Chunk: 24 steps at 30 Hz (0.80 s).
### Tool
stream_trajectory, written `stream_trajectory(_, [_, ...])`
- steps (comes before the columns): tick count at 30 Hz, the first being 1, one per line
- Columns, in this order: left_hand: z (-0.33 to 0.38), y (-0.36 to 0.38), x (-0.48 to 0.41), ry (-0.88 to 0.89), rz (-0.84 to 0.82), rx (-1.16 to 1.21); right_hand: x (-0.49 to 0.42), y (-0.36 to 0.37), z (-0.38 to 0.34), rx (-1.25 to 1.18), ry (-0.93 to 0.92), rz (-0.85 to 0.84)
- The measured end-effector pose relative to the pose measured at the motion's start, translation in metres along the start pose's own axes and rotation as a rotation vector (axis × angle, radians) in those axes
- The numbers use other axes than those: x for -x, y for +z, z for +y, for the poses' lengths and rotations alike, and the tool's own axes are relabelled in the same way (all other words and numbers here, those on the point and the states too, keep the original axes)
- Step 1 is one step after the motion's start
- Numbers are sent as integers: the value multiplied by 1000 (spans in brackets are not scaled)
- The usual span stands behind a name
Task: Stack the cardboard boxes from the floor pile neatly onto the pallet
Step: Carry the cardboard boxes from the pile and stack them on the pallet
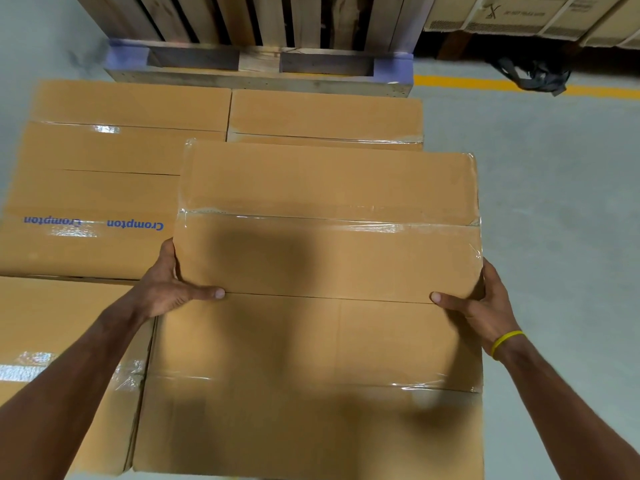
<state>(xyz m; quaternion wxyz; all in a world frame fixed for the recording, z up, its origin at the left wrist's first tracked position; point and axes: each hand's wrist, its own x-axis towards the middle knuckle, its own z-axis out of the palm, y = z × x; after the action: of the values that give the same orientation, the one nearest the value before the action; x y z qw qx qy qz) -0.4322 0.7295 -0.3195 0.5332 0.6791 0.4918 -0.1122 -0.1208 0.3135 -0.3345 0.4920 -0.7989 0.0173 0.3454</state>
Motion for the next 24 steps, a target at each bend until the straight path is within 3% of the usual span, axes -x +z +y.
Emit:
stream_trajectory(17, [-7, 8, 1, 25, 70, 34, -1, 2, 8, 2, -43, 36])
stream_trajectory(24, [1, 4, 0, -39, 2, -1, -3, 3, 8, -3, -18, 0])
